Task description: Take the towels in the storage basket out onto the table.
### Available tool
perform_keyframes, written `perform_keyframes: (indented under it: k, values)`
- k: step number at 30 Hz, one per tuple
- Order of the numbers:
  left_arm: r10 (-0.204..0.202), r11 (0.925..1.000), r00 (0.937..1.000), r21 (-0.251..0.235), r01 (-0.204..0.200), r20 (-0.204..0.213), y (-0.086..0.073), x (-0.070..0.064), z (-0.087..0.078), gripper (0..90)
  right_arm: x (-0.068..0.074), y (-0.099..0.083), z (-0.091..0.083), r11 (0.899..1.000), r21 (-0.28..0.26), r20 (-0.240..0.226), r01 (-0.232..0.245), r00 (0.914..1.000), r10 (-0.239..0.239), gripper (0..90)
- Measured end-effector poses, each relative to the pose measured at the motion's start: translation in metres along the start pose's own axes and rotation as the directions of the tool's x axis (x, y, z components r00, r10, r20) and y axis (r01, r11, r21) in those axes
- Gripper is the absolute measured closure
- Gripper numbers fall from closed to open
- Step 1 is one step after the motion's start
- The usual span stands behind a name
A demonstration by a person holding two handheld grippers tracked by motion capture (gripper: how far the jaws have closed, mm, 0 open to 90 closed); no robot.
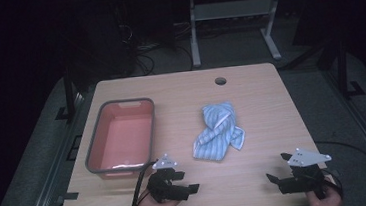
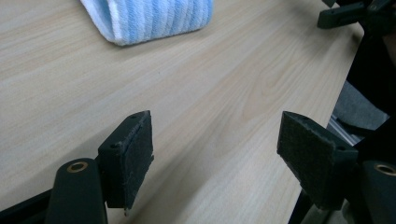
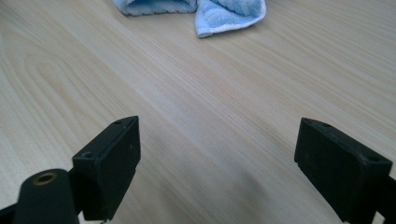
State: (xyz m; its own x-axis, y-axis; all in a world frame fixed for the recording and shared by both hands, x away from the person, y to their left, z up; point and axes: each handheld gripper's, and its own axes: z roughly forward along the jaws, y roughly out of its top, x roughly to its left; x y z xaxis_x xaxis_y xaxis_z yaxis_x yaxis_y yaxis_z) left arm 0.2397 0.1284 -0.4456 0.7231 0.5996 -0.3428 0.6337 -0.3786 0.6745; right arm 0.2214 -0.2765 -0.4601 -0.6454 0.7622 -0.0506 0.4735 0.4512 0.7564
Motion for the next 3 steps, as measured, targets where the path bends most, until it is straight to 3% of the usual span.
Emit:
perform_keyframes:
  k: [3]
  values:
    - [0.026, 0.9996, 0.9996, -0.010, -0.026, -0.010, 0.0003, -0.0026, -0.0014, 26.5, 0.0004, -0.0004, -0.0034, 1.000, -0.007, -0.002, 0.005, 1.0000, -0.005, 13.8]
